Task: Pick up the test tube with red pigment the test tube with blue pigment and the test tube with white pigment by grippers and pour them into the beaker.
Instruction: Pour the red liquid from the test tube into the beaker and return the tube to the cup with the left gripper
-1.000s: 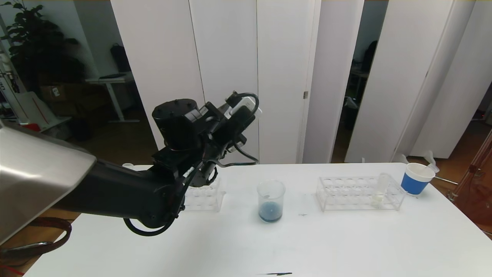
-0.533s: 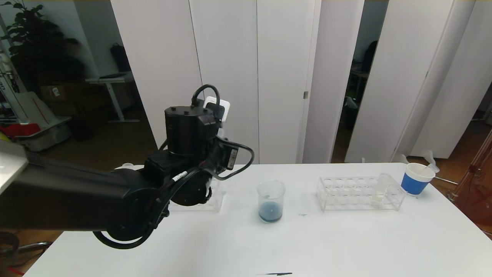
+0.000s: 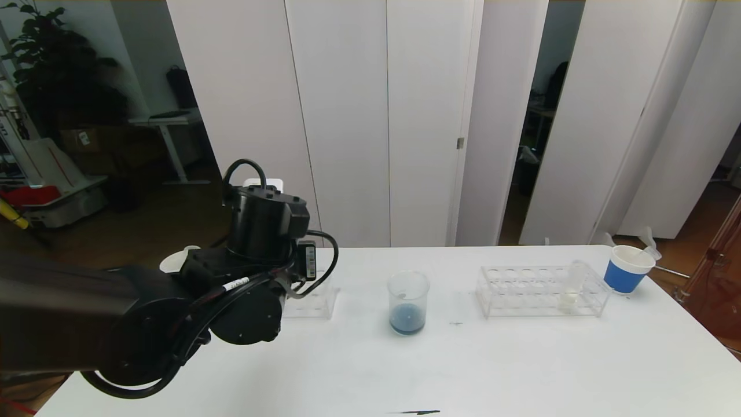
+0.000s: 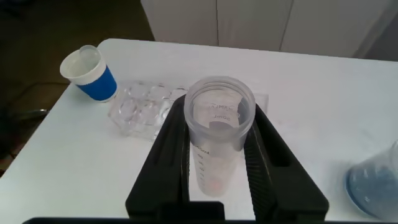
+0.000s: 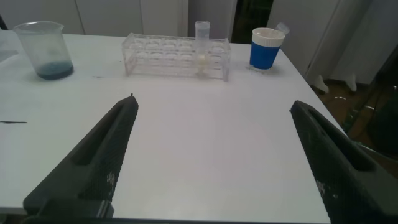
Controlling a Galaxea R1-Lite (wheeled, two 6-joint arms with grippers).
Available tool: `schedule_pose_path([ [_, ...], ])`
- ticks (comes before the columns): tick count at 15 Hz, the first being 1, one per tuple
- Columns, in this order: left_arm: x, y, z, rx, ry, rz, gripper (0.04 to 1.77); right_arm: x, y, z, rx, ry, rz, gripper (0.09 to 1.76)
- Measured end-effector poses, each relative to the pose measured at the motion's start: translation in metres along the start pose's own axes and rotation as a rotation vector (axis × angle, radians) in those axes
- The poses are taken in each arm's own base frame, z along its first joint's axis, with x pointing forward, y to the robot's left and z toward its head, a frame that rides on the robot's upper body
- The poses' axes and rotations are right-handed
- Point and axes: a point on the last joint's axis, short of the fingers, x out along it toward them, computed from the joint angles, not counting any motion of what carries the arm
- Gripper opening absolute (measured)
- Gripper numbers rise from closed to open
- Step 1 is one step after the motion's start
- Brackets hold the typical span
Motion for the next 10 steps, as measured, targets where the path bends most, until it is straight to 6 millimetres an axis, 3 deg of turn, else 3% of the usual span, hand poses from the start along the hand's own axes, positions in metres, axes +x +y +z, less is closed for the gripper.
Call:
schedule_pose_path([
  [4,0.018,0.036,0.017,-0.106,-0.079,0.196,0.60,0.000,0.000,0.000,0.000,0.000,0.000,1.75],
  [10,0.061,0.116,0.070,-0.271,-0.274,0.425,0.60,0.000,0.000,0.000,0.000,0.000,0.000,1.75],
])
